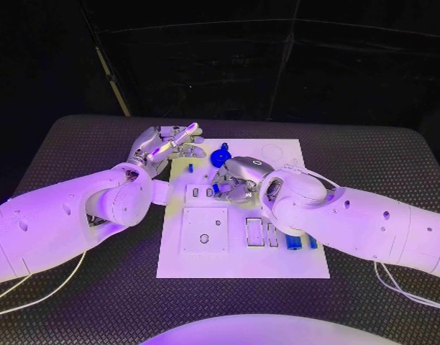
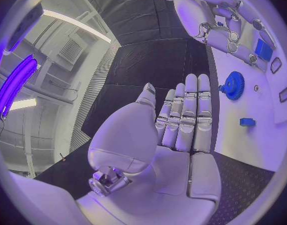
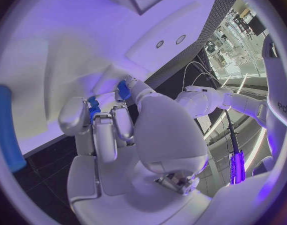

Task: Assemble the parts on the task board

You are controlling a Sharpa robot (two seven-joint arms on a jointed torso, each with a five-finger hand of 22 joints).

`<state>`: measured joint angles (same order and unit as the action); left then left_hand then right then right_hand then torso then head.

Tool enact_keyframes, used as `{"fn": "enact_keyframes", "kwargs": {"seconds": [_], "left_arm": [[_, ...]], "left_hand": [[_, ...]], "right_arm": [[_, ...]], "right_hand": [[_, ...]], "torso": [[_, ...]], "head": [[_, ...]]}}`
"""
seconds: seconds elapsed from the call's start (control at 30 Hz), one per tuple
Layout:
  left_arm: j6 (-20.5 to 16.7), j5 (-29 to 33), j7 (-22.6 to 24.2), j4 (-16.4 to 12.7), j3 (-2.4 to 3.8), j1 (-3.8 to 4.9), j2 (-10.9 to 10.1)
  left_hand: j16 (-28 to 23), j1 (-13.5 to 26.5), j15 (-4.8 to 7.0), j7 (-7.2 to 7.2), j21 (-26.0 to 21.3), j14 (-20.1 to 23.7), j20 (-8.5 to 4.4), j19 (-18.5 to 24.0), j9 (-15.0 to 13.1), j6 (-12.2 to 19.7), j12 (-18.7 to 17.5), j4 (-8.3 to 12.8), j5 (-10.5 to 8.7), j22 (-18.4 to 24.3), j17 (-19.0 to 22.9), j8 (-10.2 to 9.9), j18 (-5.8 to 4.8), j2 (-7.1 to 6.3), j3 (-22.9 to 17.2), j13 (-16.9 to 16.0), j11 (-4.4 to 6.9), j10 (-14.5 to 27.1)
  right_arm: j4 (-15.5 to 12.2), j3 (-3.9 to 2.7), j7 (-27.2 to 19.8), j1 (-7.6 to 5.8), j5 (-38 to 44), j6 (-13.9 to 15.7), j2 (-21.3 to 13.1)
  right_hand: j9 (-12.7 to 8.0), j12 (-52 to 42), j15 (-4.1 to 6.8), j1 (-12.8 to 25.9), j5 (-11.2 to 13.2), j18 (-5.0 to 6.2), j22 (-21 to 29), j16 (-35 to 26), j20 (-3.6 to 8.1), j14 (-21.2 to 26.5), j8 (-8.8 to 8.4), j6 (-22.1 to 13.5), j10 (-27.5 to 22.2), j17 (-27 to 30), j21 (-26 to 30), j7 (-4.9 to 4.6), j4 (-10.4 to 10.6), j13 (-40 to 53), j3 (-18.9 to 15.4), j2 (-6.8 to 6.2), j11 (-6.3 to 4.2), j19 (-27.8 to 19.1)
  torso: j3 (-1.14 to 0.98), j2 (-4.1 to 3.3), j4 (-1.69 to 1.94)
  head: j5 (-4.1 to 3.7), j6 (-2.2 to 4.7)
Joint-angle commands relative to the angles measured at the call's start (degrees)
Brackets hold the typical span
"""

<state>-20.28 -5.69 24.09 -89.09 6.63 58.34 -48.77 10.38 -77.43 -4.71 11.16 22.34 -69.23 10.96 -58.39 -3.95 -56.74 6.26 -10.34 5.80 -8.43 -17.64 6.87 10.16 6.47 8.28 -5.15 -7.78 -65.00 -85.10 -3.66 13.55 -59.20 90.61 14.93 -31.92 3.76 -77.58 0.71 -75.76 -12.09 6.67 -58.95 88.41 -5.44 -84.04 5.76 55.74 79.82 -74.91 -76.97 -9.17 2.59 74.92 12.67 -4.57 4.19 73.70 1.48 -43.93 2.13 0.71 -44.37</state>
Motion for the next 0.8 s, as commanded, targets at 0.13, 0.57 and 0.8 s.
{"fn": "enact_keyframes", "kwargs": {"seconds": [0.13,0.57,0.8], "left_arm": [[0.8,-0.3,0.0,0.0,0.05,0.09,0.1],[0.9,-0.3,-0.1,0.2,0.05,0.09,0.2],[2.0,-4.8,-4.4,0.9,0.05,0.08,0.1]], "left_hand": [[-0.3,-0.1,-0.16,0.30,0.3,0.0,0.09,-0.4,0.1,0.0,-0.4,0.0,0.16,0.0,-0.1,-0.4,0.28,0.45,0.3,0.1,-0.27,0.3],[-0.3,-0.2,-0.16,0.30,0.3,0.0,0.09,-0.4,0.1,0.0,-0.4,0.0,0.17,0.0,-0.2,-0.4,0.29,0.46,0.4,0.1,-0.28,0.3],[3.0,0.5,1.78,-0.51,5.8,-7.0,-2.03,-8.6,0.1,-0.3,-1.4,-0.2,0.15,-2.5,-3.4,-1.1,0.47,0.00,1.5,0.1,0.94,-0.6]], "right_arm": [[0.2,0.23,1.0,0.23,0.3,0.1,-0.1],[-0.5,0.23,-2.1,0.37,-0.6,4.8,-0.6],[-3.6,0.19,-12.2,0.53,-6.2,6.3,-3.8]], "right_hand": [[0.0,0.6,-0.65,0.7,0.6,-0.78,0.3,-0.1,-0.57,-4.9,-0.52,-1.0,-0.7,-10.3,0.4,-0.08,0.3,0.2,-0.9,-0.59,0.05,-0.1],[0.0,3.1,-1.50,1.5,0.7,-0.61,1.2,0.0,-1.36,-5.0,-1.40,-5.6,-3.4,-10.5,0.9,-1.10,3.0,-3.1,-6.2,-2.87,1.00,-0.7],[0.0,2.6,-2.02,-2.1,0.5,-0.41,2.1,0.0,-1.97,-4.9,-1.70,-11.5,-3.8,-10.4,1.5,-1.54,6.5,-3.4,-12.1,-3.02,1.53,-1.5]], "torso": [[0.02,-0.01,0.01],[-0.01,0.02,0.03],[-0.12,0.15,-0.01]], "head": [[-0.06,-0.03],[-0.13,-0.05],[0.04,0.07]]}}
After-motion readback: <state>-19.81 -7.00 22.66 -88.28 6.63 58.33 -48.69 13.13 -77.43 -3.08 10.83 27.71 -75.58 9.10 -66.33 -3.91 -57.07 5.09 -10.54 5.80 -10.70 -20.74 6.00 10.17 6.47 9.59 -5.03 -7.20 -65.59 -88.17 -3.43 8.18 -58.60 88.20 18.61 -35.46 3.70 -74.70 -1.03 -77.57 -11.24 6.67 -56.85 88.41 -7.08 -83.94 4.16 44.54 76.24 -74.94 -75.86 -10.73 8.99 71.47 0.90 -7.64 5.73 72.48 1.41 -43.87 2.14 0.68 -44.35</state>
